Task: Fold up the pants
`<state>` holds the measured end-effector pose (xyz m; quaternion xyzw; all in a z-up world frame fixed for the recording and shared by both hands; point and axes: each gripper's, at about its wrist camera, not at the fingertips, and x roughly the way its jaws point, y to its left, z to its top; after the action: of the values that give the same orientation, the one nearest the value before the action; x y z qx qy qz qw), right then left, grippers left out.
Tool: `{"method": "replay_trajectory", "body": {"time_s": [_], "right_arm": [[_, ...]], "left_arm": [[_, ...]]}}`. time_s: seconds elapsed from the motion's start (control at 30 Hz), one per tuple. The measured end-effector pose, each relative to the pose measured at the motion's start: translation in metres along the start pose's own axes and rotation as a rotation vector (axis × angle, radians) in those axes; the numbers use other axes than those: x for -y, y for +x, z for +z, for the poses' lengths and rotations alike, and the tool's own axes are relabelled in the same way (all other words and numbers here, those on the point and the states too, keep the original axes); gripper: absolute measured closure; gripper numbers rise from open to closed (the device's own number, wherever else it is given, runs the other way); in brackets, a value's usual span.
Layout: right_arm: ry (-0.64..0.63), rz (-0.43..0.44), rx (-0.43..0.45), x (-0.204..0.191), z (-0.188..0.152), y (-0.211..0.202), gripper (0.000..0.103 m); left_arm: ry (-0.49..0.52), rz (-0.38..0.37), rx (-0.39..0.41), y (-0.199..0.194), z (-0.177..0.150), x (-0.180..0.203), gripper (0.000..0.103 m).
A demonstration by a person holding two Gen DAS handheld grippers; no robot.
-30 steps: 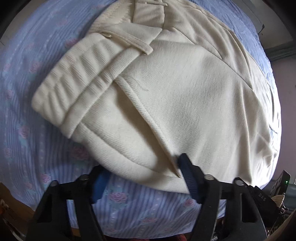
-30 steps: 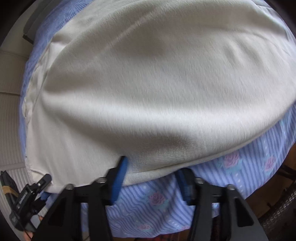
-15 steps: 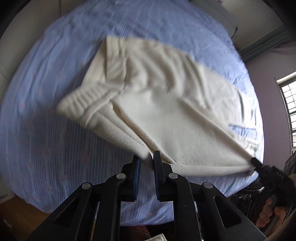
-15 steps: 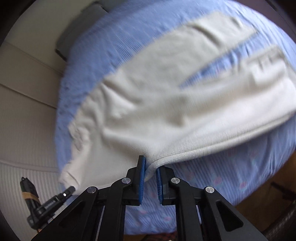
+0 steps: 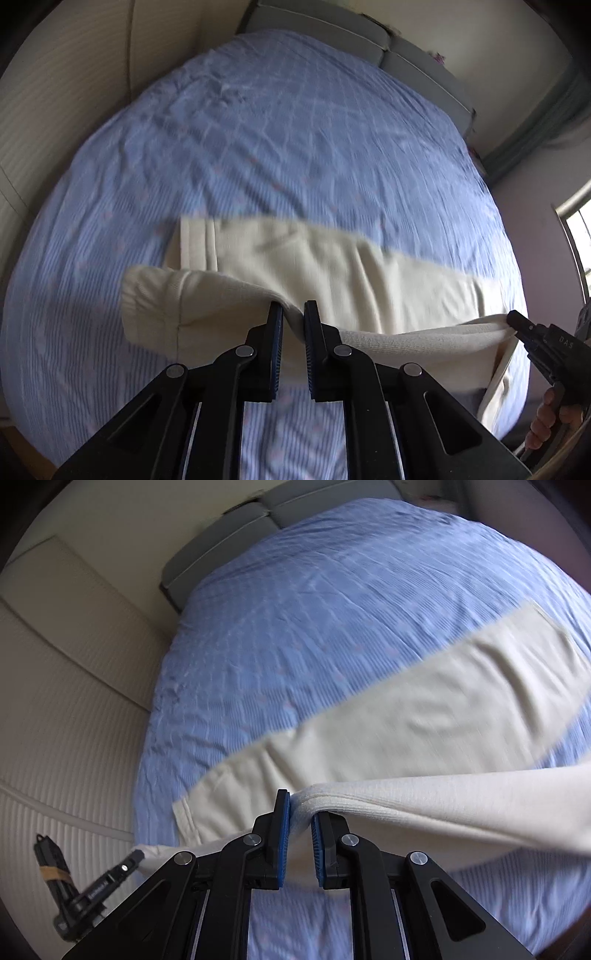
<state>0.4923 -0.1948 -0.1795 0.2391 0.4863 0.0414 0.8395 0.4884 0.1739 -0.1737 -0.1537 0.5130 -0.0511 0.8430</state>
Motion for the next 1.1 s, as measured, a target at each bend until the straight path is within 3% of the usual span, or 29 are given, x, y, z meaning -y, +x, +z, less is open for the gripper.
{"method": "replay_trajectory", "body": {"time_s": [0.13, 0.2, 0.33, 0.4, 0.47, 0.53, 0.57, 0.8, 0.97, 1.1], "right_arm": [[-0.054, -0.023, -0.066, -0.008, 0.042, 0.058, 0.090], [-0.057, -0.038, -0.118, -0.008, 0.057, 0.091, 0.090], [-0.049, -0.078, -0.211, -0.006, 0.068, 0.143, 0.090], [-0.069, -0.117, -0.223, -0.011, 0.068, 0.154, 0.084], [-0.080, -0.112, -0.233, -0.017, 0.067, 0.157, 0.072], [-0.088, -0.062, -0.224, -0.023, 0.064, 0.152, 0.047], [-0.095, -0.051, -0.219, -0.026, 0.062, 0.149, 0.044], [-0.193, -0.008, -0.133, -0.049, 0.025, 0.069, 0.043], [-0.133, -0.066, -0.051, -0.028, -0.016, -0.004, 0.043], [-0.002, -0.123, 0.019, 0.008, -0.056, -0.068, 0.043]], "left_arm": [[-0.002, 0.077, 0.026, 0.026, 0.036, 0.000, 0.101], [0.005, 0.120, 0.029, 0.045, 0.054, -0.004, 0.101], [-0.001, 0.180, -0.041, 0.086, 0.070, -0.013, 0.101], [0.013, 0.182, -0.047, 0.088, 0.067, -0.012, 0.100], [0.029, 0.187, -0.047, 0.085, 0.061, -0.009, 0.091], [0.052, 0.182, -0.060, 0.082, 0.053, -0.005, 0.078], [0.065, 0.180, -0.065, 0.079, 0.049, -0.002, 0.075], [0.250, 0.104, -0.039, 0.034, 0.016, 0.037, 0.055], [0.413, 0.004, -0.003, -0.011, -0.012, 0.072, 0.044], [0.528, -0.067, 0.033, -0.044, -0.036, 0.104, 0.037]]}}
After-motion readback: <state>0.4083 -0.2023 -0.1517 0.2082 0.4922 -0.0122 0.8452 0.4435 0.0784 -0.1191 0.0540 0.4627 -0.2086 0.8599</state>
